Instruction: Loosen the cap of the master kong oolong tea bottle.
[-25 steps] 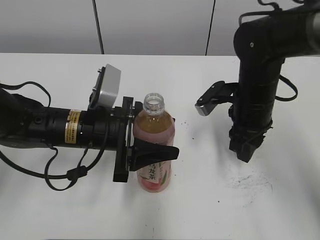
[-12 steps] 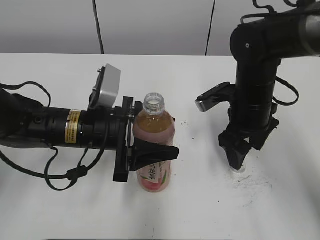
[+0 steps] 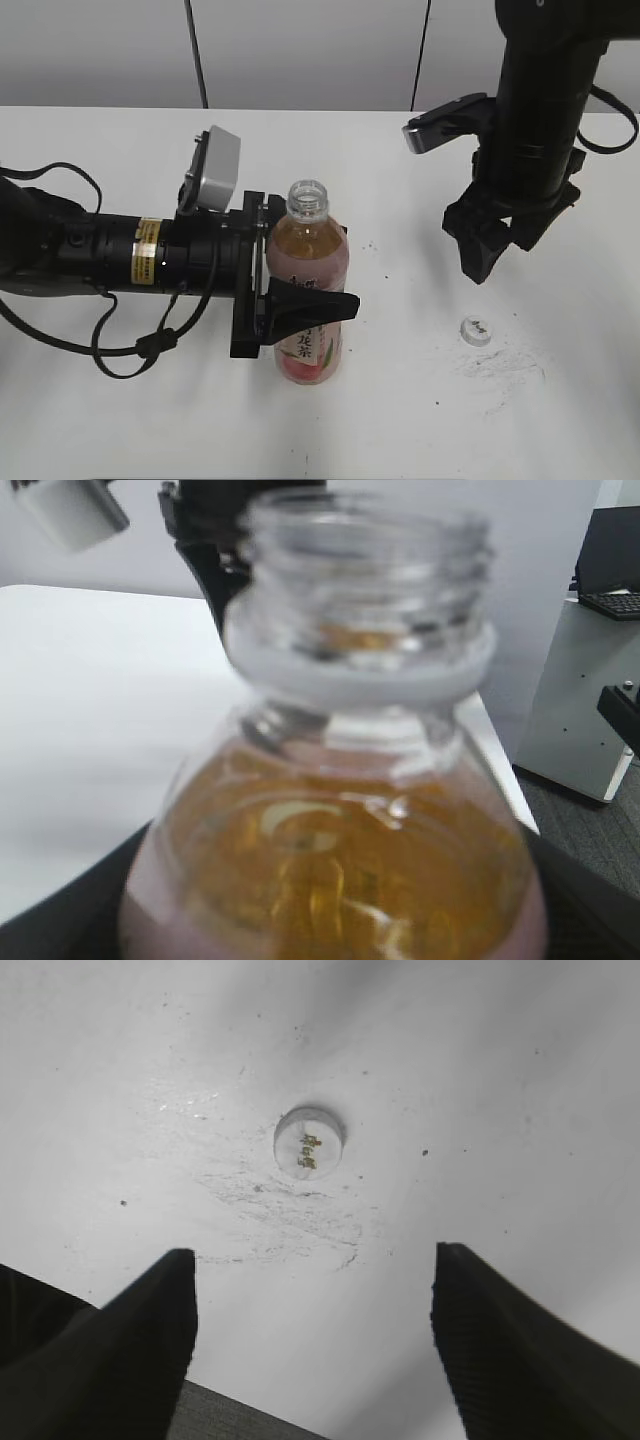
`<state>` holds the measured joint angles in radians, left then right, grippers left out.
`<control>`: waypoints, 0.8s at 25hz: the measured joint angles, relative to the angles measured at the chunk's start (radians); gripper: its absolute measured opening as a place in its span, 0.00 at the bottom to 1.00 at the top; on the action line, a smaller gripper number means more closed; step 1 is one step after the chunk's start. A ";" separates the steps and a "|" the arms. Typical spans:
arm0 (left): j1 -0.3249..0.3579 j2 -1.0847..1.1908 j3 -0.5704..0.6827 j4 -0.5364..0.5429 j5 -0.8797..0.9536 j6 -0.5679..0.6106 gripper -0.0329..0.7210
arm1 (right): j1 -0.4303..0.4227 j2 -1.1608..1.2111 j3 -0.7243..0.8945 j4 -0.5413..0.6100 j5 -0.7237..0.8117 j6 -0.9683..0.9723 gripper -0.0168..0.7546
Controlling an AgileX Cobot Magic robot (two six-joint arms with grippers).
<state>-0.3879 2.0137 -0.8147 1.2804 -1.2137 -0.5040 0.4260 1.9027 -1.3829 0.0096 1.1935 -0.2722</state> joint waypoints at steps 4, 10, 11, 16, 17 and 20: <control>0.000 -0.014 0.000 -0.021 0.003 -0.014 0.76 | 0.000 -0.040 0.000 0.000 0.005 0.018 0.73; 0.000 -0.129 0.000 -0.054 0.004 -0.051 0.77 | 0.000 -0.075 0.000 0.000 0.026 0.059 0.73; 0.000 -0.152 0.000 -0.059 0.004 -0.061 0.78 | 0.000 -0.081 0.000 0.000 0.026 0.067 0.73; 0.000 -0.252 0.000 -0.079 0.004 -0.105 0.78 | 0.000 -0.124 0.000 0.000 0.029 0.111 0.73; 0.000 -0.269 0.001 -0.081 0.004 -0.119 0.78 | 0.000 -0.138 0.000 0.000 0.029 0.122 0.73; 0.000 -0.325 0.001 -0.082 0.006 -0.176 0.78 | 0.000 -0.179 0.000 0.002 0.029 0.158 0.73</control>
<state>-0.3879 1.6890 -0.8139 1.1984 -1.2079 -0.6797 0.4260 1.7233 -1.3829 0.0120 1.2226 -0.1137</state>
